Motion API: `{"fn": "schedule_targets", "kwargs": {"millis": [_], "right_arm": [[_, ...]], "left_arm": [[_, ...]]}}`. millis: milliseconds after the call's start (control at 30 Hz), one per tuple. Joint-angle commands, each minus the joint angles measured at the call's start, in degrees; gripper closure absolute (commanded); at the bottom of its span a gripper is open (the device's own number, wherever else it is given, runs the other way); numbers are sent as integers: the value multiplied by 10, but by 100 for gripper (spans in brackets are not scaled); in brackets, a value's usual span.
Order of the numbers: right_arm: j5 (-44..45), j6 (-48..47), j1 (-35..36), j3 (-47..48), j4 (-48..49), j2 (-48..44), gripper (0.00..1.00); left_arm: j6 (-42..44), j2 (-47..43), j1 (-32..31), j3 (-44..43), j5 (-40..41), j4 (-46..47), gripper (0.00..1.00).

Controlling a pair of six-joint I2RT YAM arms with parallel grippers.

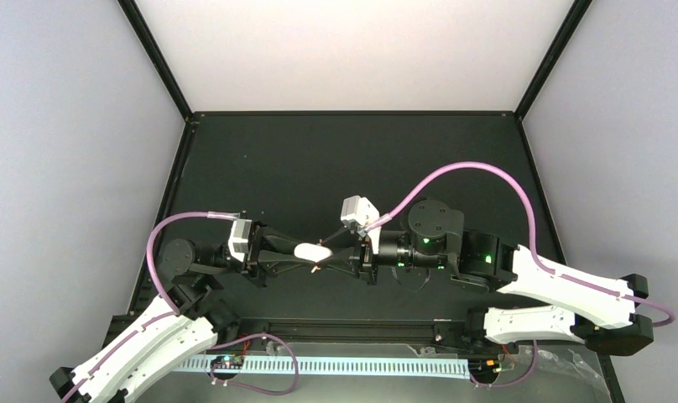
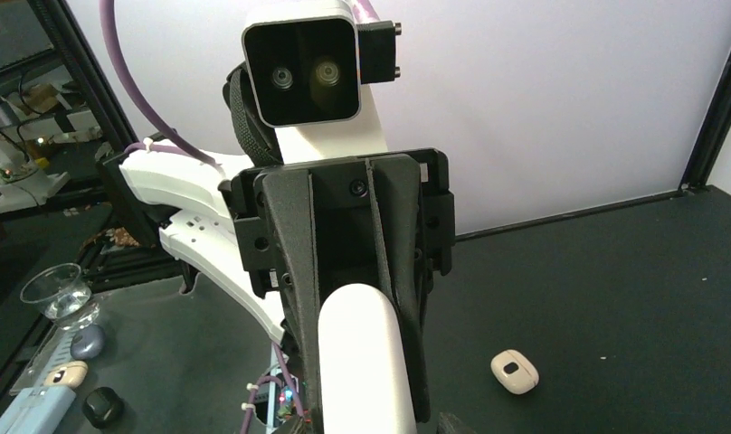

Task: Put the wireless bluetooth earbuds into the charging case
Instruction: Place the charging case at the center of the board.

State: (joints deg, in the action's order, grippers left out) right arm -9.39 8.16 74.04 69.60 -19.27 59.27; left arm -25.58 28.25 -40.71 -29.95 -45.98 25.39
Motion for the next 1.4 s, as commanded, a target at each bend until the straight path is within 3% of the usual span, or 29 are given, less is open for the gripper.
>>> {"fn": "schedule_targets", "kwargs": {"millis": [0,400,467,533,667,767,900,967,1167,1367], "right_arm": [[-15,5,-4,-1,13,6,64],[-32,3,-4,-3,15,7,88],[-34,3,-4,-4,18,4,89],[-29,4,-4,-6,22,1,89],[1,5,-4,-15,33,-10,89],[60,8,-4,-22,39,-18,88],[189,21,-19,-41,43,-35,86],[229,41,-64,-69,51,-45,86],[195,160,-260,-211,125,-44,86],[164,250,-372,-294,219,44,86]], "left_arm": [[-5,1,1,-3,-12,25,98],[-2,-1,2,-4,-3,20,98],[1,-1,2,-5,-1,16,94],[5,-1,1,-4,4,9,82],[19,-1,1,-3,29,-22,44],[40,-5,2,-4,72,-59,3],[73,-26,1,-8,152,-132,1],[88,-46,2,-9,220,-168,1],[177,-83,2,-53,398,-290,1],[265,-61,1,-84,480,-364,1]]}}
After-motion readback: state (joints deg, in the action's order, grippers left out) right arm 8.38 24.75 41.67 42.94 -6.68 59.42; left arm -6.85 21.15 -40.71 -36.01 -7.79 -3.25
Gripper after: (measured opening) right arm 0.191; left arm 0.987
